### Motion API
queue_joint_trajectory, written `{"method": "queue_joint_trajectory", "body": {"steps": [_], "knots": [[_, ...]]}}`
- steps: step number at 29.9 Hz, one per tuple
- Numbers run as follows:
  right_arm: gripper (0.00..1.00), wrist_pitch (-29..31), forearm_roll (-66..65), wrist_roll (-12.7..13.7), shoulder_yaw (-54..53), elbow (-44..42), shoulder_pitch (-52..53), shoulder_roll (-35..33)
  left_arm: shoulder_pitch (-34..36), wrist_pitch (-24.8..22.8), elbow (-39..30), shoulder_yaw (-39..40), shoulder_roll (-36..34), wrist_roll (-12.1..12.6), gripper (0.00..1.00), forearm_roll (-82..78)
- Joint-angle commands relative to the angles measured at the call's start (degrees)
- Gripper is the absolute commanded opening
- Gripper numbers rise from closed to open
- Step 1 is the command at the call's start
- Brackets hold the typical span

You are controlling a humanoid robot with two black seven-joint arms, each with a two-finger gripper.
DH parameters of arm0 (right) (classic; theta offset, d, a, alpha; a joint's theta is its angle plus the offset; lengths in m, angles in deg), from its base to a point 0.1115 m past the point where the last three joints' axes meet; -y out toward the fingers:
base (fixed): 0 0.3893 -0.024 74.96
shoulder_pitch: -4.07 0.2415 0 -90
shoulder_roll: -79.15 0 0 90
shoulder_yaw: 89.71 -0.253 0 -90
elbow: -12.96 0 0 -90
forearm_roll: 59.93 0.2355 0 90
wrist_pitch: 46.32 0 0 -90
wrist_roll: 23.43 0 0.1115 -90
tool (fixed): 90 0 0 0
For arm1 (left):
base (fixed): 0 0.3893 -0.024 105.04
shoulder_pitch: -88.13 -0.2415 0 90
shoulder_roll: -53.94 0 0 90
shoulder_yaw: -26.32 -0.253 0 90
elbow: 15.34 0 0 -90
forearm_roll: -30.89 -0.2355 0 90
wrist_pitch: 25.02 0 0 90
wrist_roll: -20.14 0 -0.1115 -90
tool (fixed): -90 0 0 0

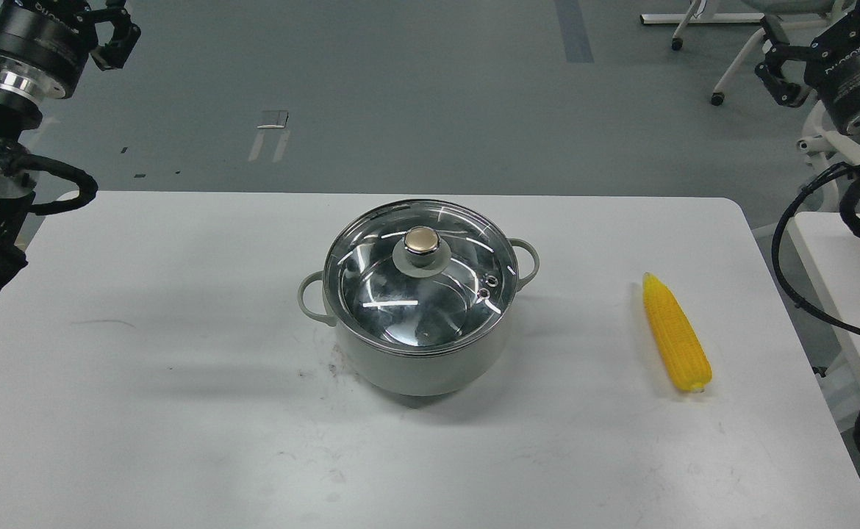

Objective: Open pot and put corn in
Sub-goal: 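Raise the left arm and swing the left gripper toward the pot lid, then reach the left gripper over the pot and grasp the lid knob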

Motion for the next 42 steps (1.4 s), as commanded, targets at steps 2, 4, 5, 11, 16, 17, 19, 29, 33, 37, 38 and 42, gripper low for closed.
{"method": "queue_joint_trajectory", "body": {"steps": [2,4,5,11,16,17,19,29,33,37,38,42], "knots": [[1.0,0.0,0.01,0.01,0.01,0.19,-1.28,-0.07,0.05,0.0,-0.55,-0.14,0.69,0.06,0.98,0.03],[1.0,0.0,0.01,0.01,-0.08,0.36,-1.54,-0.25,-0.04,0.0,-0.55,-0.31,0.7,0.41,0.98,0.03],[1.0,0.0,0.01,0.09,-0.08,0.28,-1.54,-0.34,-0.04,0.0,-0.55,-0.23,0.7,0.41,0.98,0.03],[1.0,0.0,0.1,0.62,-0.96,0.1,-1.37,-0.86,-0.13,0.0,-0.64,-1.01,-0.01,1.03,0.98,-0.05],[1.0,0.0,0.1,0.53,-1.05,0.71,-1.28,-1.31,-0.74,0.0,-0.64,-1.02,-0.18,0.68,0.98,-0.23],[1.0,0.0,0.1,0.53,-1.05,0.98,-1.28,-1.31,-0.83,0.0,-0.73,-1.02,-0.27,0.59,0.98,-0.23],[1.0,0.0,0.01,0.36,-1.05,1.59,-1.45,-1.48,-0.74,0.0,-0.73,-0.84,-0.36,0.24,0.98,-0.15],[1.0,0.0,0.1,-0.26,-1.22,1.59,-2.16,-2.01,-1.18,0.0,-24.34,-0.32,-6.6,-5.8,0.97,-31.1],[1.0,0.0,0.1,-0.35,-1.75,1.77,-2.68,-1.92,-1.36,4.87,-32.35,-1.01,-6.25,-6.23,0.91,-46.7],[1.0,0.0,0.1,-0.43,-3.33,2.91,-3.82,-1.92,-5.48,13.92,-42.9,-1.19,-5.46,-6.23,0.87,-65.5],[1.0,0.0,0.1,-0.43,-3.59,3.43,-4.26,-1.92,-6.18,14.54,-44.31,-1.45,-5.28,-6.23,0.87,-68.93],[1.0,0.0,0.1,-0.78,-4.3,5.55,-5.85,-2.01,-7.77,18.4,-48.71,-7.41,-4.23,-6.23,0.87,-95.17]]}}
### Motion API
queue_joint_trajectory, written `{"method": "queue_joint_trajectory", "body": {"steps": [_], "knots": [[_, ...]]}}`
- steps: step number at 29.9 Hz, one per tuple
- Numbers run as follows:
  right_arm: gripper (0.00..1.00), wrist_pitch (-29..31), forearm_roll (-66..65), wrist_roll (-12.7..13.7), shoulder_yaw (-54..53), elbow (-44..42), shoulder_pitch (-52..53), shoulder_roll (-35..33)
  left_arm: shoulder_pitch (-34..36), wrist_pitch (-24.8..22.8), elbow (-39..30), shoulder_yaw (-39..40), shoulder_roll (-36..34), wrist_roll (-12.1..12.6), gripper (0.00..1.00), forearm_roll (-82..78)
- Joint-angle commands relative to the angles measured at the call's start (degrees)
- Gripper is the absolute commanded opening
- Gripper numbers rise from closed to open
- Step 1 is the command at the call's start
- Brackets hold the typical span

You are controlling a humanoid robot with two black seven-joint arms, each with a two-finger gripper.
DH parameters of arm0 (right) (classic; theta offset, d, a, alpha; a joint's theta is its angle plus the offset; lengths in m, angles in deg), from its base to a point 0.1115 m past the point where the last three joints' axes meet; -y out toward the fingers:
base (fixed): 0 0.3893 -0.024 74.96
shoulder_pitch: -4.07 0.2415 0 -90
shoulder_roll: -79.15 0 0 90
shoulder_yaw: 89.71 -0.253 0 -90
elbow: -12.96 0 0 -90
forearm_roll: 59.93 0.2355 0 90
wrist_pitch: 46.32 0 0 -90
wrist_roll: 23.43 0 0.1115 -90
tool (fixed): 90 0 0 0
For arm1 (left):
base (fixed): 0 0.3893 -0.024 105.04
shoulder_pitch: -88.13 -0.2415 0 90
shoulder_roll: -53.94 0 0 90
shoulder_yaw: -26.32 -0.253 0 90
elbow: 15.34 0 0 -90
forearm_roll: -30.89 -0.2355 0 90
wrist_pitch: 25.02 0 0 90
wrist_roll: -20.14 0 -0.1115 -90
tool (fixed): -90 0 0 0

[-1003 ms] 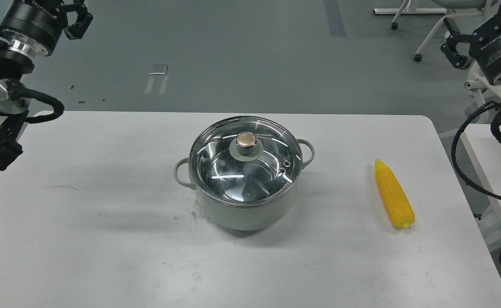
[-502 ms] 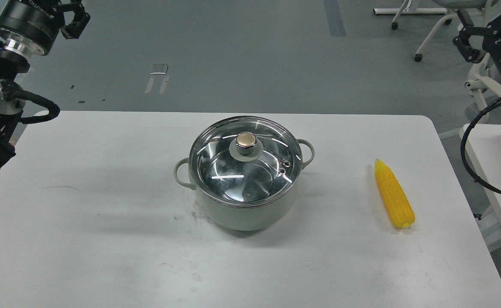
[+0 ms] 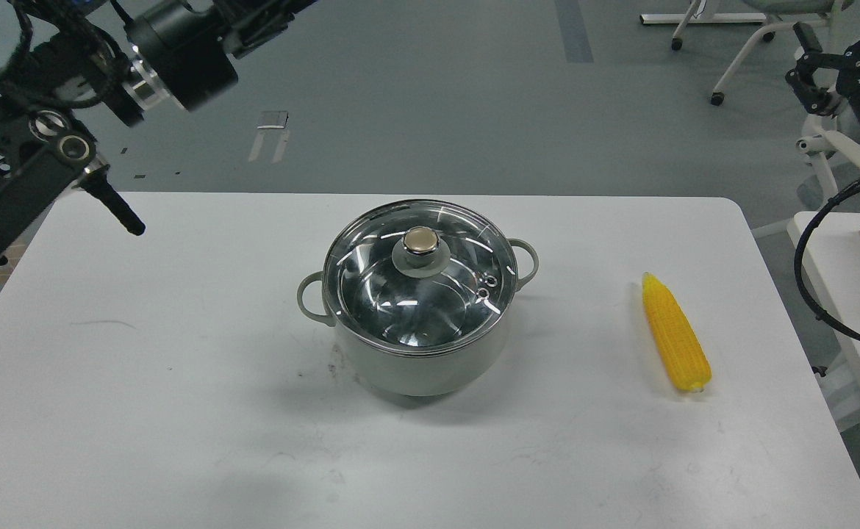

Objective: Open pot and put corn in
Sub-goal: 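Reach the left gripper over the pot and grasp the lid knob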

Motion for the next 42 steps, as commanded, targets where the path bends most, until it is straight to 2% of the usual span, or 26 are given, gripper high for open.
{"method": "queue_joint_trajectory", "body": {"steps": [1,2,4,8,15,19,24,26,40,42], "knots": [[1.0,0.0,0.0,-0.53,-0.46,1.13,-0.85,-0.09,-0.95,6.6,-2.68,-6.37,1.45,0.02,0.87,-22.73],[1.0,0.0,0.0,-0.53,-0.46,1.13,-0.85,-0.09,-0.96,6.64,-2.68,-6.39,1.46,0.02,0.87,-22.79],[1.0,0.0,0.0,-0.79,-0.46,1.13,-0.85,-0.09,-0.87,12.94,-2.16,-12.07,1.55,0.02,0.87,-31.28],[1.0,0.0,0.0,-0.88,-0.46,1.13,-0.85,-0.09,-1.04,16.74,0.21,-18.43,1.55,0.02,0.87,-35.19],[1.0,0.0,0.0,-0.88,-0.55,1.13,-1.55,-0.09,-2.98,17.1,1.71,-18.34,1.98,0.02,0.86,-34.75],[1.0,0.0,0.0,-0.88,-0.55,1.13,-1.64,0.0,-3.15,17.1,3.9,-19.05,4.79,0.02,0.82,-34.48],[1.0,0.0,0.0,-0.88,-0.55,1.13,-1.55,-0.09,-3.68,17.01,5.49,-18.96,6.47,0.02,0.63,-32.38],[1.0,0.0,0.0,-0.88,-0.55,1.13,-1.64,-0.17,-3.77,17.01,6.1,-18.96,6.64,0.02,0.62,-31.76],[1.0,0.0,0.0,-0.88,-1.08,1.13,-1.73,-0.09,-4.12,17.01,8.13,-19.14,7.44,0.02,0.61,-30.44],[1.0,0.0,0.0,-0.88,-1.08,1.13,-1.73,-0.09,-4.21,17.01,8.13,-19.14,7.44,0.02,0.57,-30.44]]}}
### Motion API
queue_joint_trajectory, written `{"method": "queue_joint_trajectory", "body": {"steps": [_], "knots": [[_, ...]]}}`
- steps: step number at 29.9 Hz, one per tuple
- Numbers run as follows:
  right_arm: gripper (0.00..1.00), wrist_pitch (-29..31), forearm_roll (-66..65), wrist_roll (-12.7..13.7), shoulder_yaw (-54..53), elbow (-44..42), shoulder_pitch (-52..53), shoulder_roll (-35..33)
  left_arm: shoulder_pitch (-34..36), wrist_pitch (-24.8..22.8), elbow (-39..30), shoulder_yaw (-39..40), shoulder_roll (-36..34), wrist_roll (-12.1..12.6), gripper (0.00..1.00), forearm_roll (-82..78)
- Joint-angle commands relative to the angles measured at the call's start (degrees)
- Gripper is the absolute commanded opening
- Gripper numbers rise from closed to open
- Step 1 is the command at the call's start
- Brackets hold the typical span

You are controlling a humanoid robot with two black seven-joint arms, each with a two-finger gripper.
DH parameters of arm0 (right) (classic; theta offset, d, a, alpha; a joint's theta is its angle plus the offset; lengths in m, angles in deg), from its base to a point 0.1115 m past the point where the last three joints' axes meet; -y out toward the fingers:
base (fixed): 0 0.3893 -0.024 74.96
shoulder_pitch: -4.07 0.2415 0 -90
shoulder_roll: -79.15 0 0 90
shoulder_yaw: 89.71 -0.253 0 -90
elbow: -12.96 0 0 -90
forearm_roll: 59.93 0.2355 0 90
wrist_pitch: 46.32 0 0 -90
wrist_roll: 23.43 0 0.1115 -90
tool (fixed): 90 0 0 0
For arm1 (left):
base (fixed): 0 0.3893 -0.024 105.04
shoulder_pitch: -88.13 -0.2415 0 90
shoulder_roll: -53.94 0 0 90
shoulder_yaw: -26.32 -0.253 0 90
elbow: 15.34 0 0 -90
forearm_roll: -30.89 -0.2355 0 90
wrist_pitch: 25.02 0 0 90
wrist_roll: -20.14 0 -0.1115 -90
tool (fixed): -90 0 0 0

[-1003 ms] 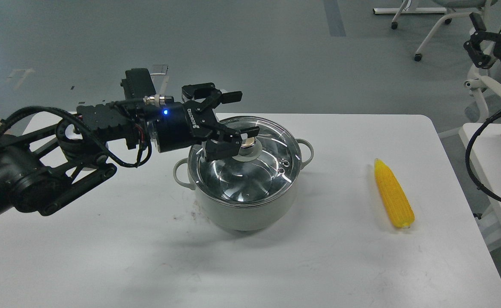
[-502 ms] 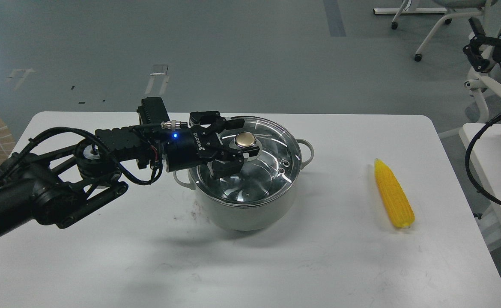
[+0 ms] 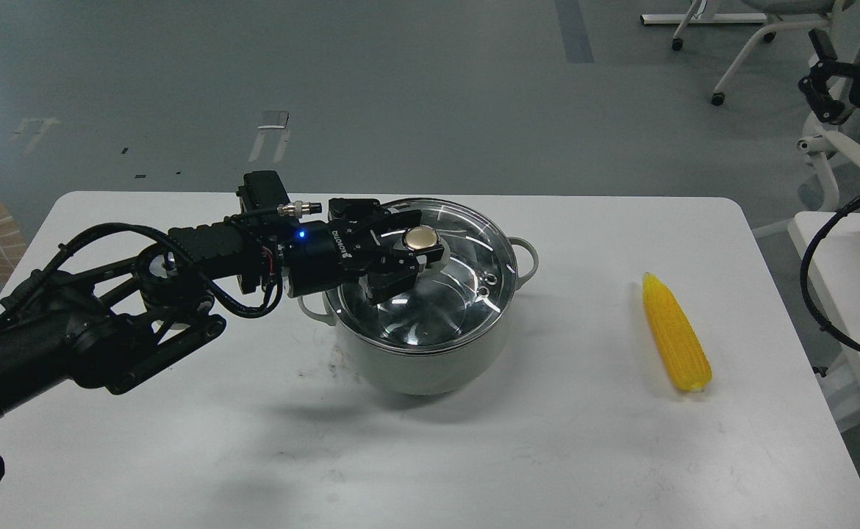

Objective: Open pot and put corn in
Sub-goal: 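Reach the left gripper over the pot and grasp the lid knob, then lift the glass lid off and set it on the table beside the pot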

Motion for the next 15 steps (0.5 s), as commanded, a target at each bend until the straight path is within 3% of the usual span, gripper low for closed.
{"method": "queue_joint_trajectory", "body": {"steps": [1,8,15], "knots": [[1.0,0.0,0.0,0.01,-0.02,-0.1,-0.01,0.01,-0.37,0.0,-0.01,0.0,-0.08,0.0,0.48,-0.06],[1.0,0.0,0.0,0.01,-0.02,-0.36,-0.01,0.01,-0.72,0.08,-0.89,0.17,-0.35,0.0,0.26,-0.15],[1.0,0.0,0.0,0.01,-0.02,-0.45,-0.01,0.01,0.24,0.0,-4.4,2.02,-3.07,0.0,0.24,1.25]]}}
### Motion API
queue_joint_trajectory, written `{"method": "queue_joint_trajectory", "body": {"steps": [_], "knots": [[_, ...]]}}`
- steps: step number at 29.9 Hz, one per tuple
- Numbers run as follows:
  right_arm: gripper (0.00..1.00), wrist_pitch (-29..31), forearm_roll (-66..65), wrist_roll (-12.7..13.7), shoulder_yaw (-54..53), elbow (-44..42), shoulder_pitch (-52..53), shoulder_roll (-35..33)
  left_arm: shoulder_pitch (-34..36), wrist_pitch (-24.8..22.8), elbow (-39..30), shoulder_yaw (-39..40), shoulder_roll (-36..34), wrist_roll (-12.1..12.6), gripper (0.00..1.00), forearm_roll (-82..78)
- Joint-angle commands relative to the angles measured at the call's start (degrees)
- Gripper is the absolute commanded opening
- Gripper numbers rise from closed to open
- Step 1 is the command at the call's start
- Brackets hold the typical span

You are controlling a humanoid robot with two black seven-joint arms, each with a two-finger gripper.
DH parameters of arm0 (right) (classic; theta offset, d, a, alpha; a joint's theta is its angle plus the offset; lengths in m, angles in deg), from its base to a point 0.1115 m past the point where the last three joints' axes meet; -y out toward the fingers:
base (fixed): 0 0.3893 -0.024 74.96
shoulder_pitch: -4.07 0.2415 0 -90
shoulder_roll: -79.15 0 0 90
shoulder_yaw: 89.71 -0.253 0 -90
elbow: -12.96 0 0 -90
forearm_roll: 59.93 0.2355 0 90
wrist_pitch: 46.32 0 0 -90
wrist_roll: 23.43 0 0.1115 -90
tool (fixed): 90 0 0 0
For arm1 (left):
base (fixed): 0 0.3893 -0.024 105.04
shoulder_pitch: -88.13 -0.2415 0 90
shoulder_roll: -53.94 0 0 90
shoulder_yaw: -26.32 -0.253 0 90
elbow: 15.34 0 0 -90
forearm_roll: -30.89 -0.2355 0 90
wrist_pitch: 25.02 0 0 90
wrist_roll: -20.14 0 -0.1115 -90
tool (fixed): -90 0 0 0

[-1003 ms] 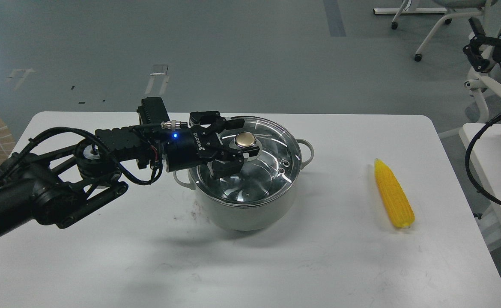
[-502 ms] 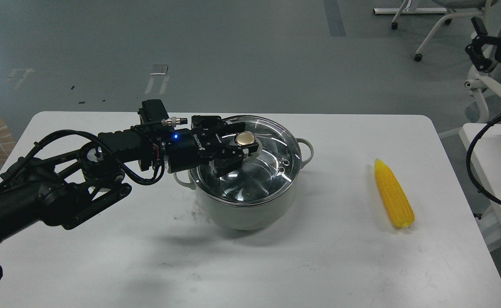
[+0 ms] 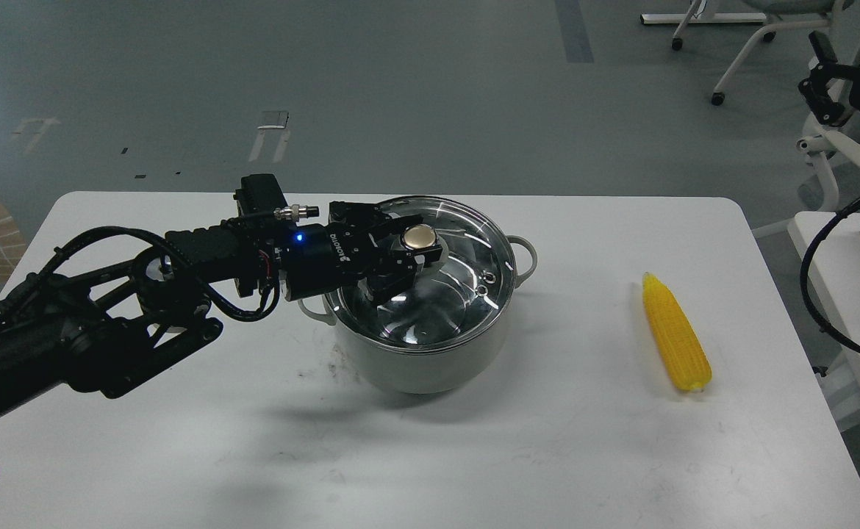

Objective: Open pot and put corn in
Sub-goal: 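Lift the glass lid off and set it on the table beside the pot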

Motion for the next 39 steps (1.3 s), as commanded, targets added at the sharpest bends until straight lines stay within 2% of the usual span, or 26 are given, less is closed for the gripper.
{"method": "queue_joint_trajectory", "body": {"steps": [1,5,7,11,13,16,19,21,27,31,35,39], "knots": [[1.0,0.0,0.04,0.01,0.0,-0.01,0.0,0.0,1.07,-0.01,-2.38,1.25,-3.39,0.03,0.25,2.51],[1.0,0.0,0.04,0.01,0.0,-0.01,0.0,0.0,1.95,0.08,-3.96,2.66,-8.67,0.03,0.25,5.95],[1.0,0.0,0.04,0.01,0.0,0.08,-0.17,-0.09,1.43,0.6,-5.28,5.63,-15.15,0.03,0.25,9.62],[1.0,0.0,0.04,0.01,0.0,0.17,-0.79,-0.18,0.55,2.01,-5.99,6.53,-24.22,0.03,0.25,15.7],[1.0,0.0,-0.05,0.01,0.0,0.17,-0.96,-0.18,-2.25,3.33,-5.73,6.26,-31.15,0.03,0.25,19.3],[1.0,0.0,0.04,0.01,0.0,0.17,-1.14,-0.18,-7.44,5.0,-5.2,6.26,-34.95,0.03,0.25,20.37],[1.0,0.0,0.04,0.01,0.0,0.26,-1.32,0.09,-14.03,7.72,-2.75,6.18,-35.66,0.03,0.25,20.28],[1.0,0.0,0.04,0.01,0.0,0.43,-1.84,0.17,-19.47,10.09,1.46,6.09,-35.23,0.03,0.25,20.02],[1.0,0.0,0.04,0.01,0.0,0.43,-2.63,0.17,-26.78,13.96,10.52,6.0,-32.07,0.03,0.25,20.28],[1.0,0.0,0.04,0.01,0.0,0.7,-2.9,0.17,-28.63,14.58,13.43,6.0,-29.69,0.03,0.25,20.28],[1.0,0.0,0.04,0.01,0.0,0.78,-3.25,0.17,-31.01,17.12,18.26,6.0,-25.39,0.03,0.25,20.37],[1.0,0.0,0.04,0.01,0.0,0.96,-3.43,0.09,-31.1,17.31,19.59,6.0,-23.71,0.03,0.26,20.37]]}}
